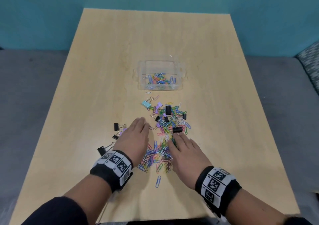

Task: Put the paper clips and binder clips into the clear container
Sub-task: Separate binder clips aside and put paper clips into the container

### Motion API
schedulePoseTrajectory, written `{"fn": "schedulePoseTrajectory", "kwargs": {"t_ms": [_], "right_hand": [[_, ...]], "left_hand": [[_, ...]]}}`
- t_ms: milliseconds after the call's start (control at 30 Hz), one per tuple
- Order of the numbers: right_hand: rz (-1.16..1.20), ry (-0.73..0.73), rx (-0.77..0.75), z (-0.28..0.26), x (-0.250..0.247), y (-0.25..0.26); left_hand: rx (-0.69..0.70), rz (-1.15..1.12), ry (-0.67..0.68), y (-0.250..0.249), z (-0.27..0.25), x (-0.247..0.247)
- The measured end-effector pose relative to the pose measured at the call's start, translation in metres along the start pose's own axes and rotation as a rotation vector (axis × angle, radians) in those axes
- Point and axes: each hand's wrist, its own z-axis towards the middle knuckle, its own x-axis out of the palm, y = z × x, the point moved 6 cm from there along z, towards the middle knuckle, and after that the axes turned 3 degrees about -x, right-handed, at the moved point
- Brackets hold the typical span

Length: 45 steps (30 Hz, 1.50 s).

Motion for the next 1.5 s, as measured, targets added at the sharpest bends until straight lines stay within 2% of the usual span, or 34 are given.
{"fn": "schedulePoseTrajectory", "kwargs": {"t_ms": [100,233,300,367,467,533,733,1033,1300,1500], "right_hand": [[0.043,-0.010,0.003,-0.008,0.002,0.002],[0.087,-0.018,-0.080,-0.016,0.006,0.006],[0.143,-0.036,-0.006,-0.024,0.002,-0.005],[0.185,-0.048,0.138,-0.035,0.001,-0.023],[0.240,0.009,0.273,-0.047,0.011,-0.034],[0.231,0.052,0.257,-0.041,0.017,-0.025],[0.166,0.039,0.135,-0.005,0.014,0.008],[0.189,-0.061,0.112,0.007,0.011,0.003],[0.262,-0.036,0.133,0.012,0.006,-0.002],[0.347,0.018,0.171,0.015,-0.003,-0.012]], "left_hand": [[-0.024,-0.130,-0.068,-0.014,-0.021,-0.003],[0.022,-0.229,-0.135,-0.032,-0.049,-0.008],[-0.081,-0.273,-0.149,-0.025,-0.070,-0.009],[-0.192,-0.315,-0.154,-0.016,-0.094,-0.003],[-0.277,-0.386,-0.106,-0.015,-0.115,0.012],[-0.282,-0.409,-0.096,-0.021,-0.110,0.016],[-0.179,-0.319,-0.065,-0.050,-0.070,0.014],[-0.074,-0.268,-0.087,-0.064,-0.069,0.015],[-0.115,-0.294,-0.121,-0.067,-0.043,0.001],[-0.148,-0.352,-0.051,-0.060,-0.029,-0.002]]}}
